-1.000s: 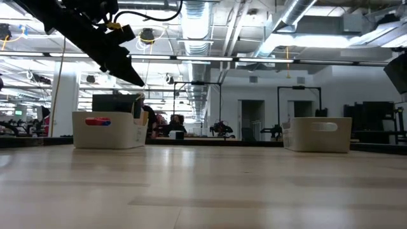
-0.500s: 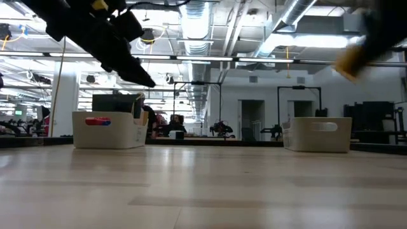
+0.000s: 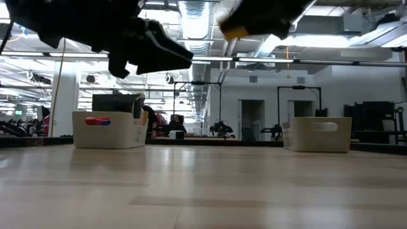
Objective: Sort blocks by size
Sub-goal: Put the small yellow block into the gray bin
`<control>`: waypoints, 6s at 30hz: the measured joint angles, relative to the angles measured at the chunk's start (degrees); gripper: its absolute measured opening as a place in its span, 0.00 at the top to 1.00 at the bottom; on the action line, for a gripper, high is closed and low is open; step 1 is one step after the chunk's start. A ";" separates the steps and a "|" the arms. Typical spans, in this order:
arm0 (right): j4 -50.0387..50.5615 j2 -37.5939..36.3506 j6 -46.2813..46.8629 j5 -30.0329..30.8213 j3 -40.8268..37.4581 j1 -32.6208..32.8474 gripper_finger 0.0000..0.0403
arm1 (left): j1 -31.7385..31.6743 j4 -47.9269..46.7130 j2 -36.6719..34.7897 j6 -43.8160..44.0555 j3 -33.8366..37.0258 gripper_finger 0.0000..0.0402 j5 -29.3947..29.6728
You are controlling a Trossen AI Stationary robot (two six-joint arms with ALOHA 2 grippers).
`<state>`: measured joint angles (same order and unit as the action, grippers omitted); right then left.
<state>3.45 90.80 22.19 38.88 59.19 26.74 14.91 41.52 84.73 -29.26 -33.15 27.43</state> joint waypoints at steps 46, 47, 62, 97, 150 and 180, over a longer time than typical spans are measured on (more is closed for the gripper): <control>-23.67 0.43 -10.03 -11.94 -3.49 -6.11 0.70 | 4.96 15.17 9.01 -39.98 -9.55 0.43 -2.28; -23.71 0.42 -10.03 -11.94 -3.49 -6.11 0.70 | 4.79 15.19 9.01 -40.14 -9.55 0.43 -2.28; -23.23 0.42 -8.76 -12.05 -3.49 -6.10 0.66 | 3.92 14.34 9.01 -37.26 -9.53 0.60 -2.19; -19.80 -0.32 -5.97 -10.54 -3.49 -8.74 0.43 | 1.60 11.72 9.01 -16.44 -9.44 0.79 1.26; 33.52 -8.01 14.11 15.15 -3.47 7.78 0.42 | -18.71 -28.19 -7.88 28.20 -4.98 0.79 -23.87; 64.60 -11.69 59.88 10.28 -3.49 14.20 0.42 | -30.68 -28.84 44.79 27.10 -63.92 0.79 -43.80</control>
<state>68.06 79.11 82.07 49.16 55.70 40.94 -15.77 12.68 129.52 -2.16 -97.07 -16.37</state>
